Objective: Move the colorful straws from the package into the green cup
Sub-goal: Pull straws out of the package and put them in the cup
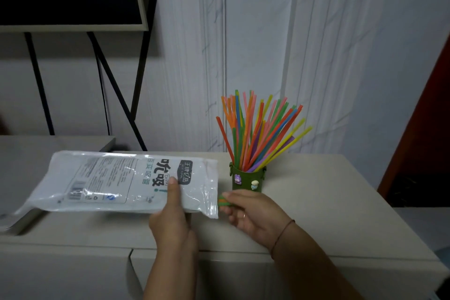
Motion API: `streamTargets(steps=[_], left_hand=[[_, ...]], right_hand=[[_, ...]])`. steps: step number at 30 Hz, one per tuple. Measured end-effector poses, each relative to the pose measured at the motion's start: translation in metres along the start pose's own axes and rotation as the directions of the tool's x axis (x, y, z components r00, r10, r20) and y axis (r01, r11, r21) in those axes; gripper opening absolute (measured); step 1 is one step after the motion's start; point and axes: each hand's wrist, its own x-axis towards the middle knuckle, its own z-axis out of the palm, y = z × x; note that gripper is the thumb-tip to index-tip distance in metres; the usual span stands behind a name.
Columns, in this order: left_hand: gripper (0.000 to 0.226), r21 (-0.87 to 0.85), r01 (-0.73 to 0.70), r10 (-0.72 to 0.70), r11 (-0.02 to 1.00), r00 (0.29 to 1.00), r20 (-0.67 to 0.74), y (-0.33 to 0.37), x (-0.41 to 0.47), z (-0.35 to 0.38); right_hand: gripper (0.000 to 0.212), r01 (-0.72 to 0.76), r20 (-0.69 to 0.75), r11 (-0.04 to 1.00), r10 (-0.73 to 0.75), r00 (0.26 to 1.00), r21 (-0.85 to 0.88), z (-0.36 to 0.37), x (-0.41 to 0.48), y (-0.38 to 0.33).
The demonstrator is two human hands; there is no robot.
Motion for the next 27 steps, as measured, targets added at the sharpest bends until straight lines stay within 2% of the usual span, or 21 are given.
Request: streamTargets(steps=[3, 8, 13, 22, 25, 27], left_hand=[[0.014, -0.017, 0.124, -0.122, 0.992, 0.99, 0.064, 0.0, 0.002, 0.0], [0.013, -0.057, 0.29, -0.284, 0.955, 0.955, 0.087, 0.0, 0.006, -0.001], [0.008, -0.071, 0.26, -0.257, 0.963, 0.965, 0.042, 0.001, 0.009, -0.003], [0.014, -0.108, 0.231, -0.23, 0.967, 0.973, 0.022, 0.002, 0.008, -0.002], [0.024, -0.141, 0.229, -0.228, 0.963, 0.973, 0.028, 0.0, 0.007, -0.001], [0.03, -0.158, 0.223, -0.22, 0.962, 0.975, 0.035, -0.001, 0.006, -0.001]], right_hand=[[0.009, 0.172, -0.031, 0.985, -0.172, 0.985, 0.008, -0.005, 0.0, -0.007], [0.007, 0.258, -0.119, 0.962, -0.248, 0.962, 0.085, -0.026, -0.001, -0.027], [0.007, 0.246, -0.148, 0.957, -0.224, 0.963, 0.153, -0.051, -0.005, -0.042], [0.012, 0.174, -0.086, 0.985, -0.172, 0.981, 0.018, -0.061, -0.012, -0.047], [0.018, 0.188, -0.099, 0.973, -0.176, 0.979, 0.131, -0.057, -0.01, -0.046], [0.011, 0.182, -0.082, 0.948, -0.166, 0.983, 0.261, -0.049, -0.008, -0.043]])
